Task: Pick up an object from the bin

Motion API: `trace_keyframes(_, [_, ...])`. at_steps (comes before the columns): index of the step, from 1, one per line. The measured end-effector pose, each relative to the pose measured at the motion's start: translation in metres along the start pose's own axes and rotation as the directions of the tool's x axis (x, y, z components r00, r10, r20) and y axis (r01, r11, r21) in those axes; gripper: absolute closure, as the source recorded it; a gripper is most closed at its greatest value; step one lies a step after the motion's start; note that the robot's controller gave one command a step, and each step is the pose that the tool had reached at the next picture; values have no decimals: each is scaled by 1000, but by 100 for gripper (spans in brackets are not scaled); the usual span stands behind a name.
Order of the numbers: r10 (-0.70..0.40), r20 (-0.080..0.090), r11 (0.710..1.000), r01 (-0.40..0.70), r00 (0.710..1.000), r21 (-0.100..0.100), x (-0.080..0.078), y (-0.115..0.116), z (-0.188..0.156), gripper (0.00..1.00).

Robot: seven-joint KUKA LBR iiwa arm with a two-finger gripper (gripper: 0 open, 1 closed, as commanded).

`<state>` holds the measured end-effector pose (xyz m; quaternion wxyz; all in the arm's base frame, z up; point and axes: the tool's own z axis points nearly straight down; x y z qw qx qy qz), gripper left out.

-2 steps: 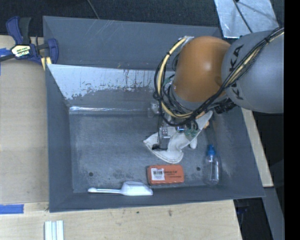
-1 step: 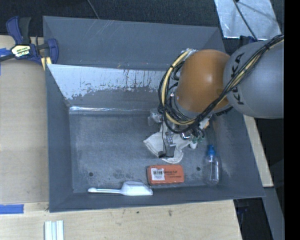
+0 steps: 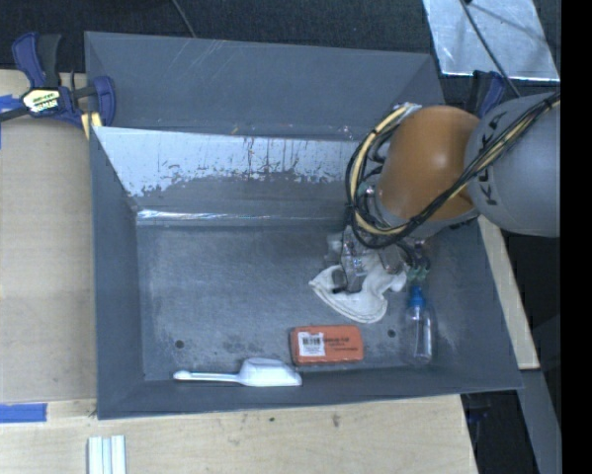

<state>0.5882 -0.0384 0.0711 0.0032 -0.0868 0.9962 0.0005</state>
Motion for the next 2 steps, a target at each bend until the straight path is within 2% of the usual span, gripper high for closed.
trace_keyframes(1, [1,0,1000,-1,1000,0,0,0,0,100])
trace_keyframes(2, [15,-4,1000,-15,1000,0,-37,-17,-133,100])
